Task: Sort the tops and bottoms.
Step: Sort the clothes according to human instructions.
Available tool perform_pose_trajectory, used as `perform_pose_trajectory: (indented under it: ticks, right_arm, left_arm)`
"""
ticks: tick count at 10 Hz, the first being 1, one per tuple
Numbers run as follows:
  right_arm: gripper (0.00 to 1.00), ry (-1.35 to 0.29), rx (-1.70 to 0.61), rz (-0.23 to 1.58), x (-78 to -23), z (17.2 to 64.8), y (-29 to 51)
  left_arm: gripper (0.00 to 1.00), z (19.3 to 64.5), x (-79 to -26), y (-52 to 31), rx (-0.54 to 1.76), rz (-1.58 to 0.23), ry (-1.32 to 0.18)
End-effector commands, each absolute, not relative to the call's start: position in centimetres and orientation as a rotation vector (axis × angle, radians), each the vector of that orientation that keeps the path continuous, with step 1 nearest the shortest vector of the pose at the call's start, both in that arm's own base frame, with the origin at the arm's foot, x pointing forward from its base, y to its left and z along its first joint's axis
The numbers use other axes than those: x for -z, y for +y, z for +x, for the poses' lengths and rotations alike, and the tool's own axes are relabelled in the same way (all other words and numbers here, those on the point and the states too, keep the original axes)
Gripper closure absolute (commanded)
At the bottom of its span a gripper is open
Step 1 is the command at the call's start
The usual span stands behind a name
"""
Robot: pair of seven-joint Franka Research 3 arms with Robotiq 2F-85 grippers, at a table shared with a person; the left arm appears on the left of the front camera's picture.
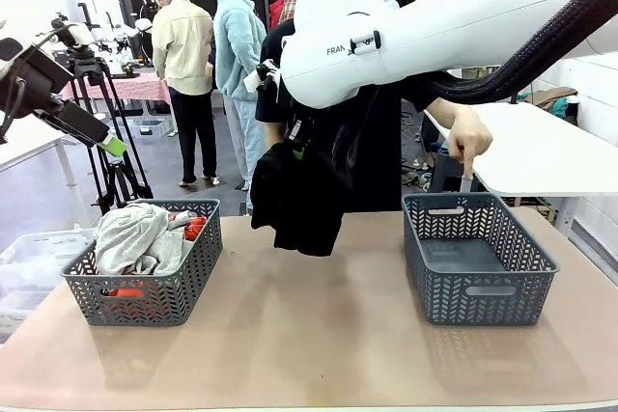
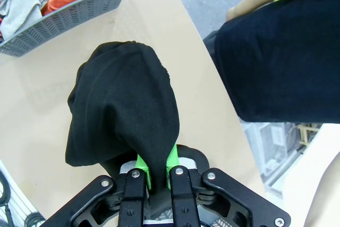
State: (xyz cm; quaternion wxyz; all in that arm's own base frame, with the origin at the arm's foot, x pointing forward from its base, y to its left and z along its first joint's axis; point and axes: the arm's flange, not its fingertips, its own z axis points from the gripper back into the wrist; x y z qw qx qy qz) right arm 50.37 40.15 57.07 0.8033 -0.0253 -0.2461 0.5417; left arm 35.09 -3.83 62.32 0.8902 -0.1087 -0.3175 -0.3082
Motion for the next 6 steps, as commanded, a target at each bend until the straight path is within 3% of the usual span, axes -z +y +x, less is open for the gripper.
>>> perform_pose_trajectory:
  ticks: [1, 5, 6]
  right_arm:
    - [1.0, -0.528, -1.17, -0.05, -57.5, 50.4, 40.1]
    - [1.0, -0.527, -1.161, -0.054, -57.1, 50.4, 40.2]
    - [1.0, -0.614, -1.088, -0.129, -60.4, 49.5, 38.4]
  left_arm:
    - [0.0, 35.2, -62.3, -3.7, 0.636, -0.227, -0.668]
    - [0.0, 35.2, -62.3, -3.7, 0.636, -0.227, -0.668]
    - [0.0, 35.2, -62.3, -3.7, 0.636, -0.227, -0.668]
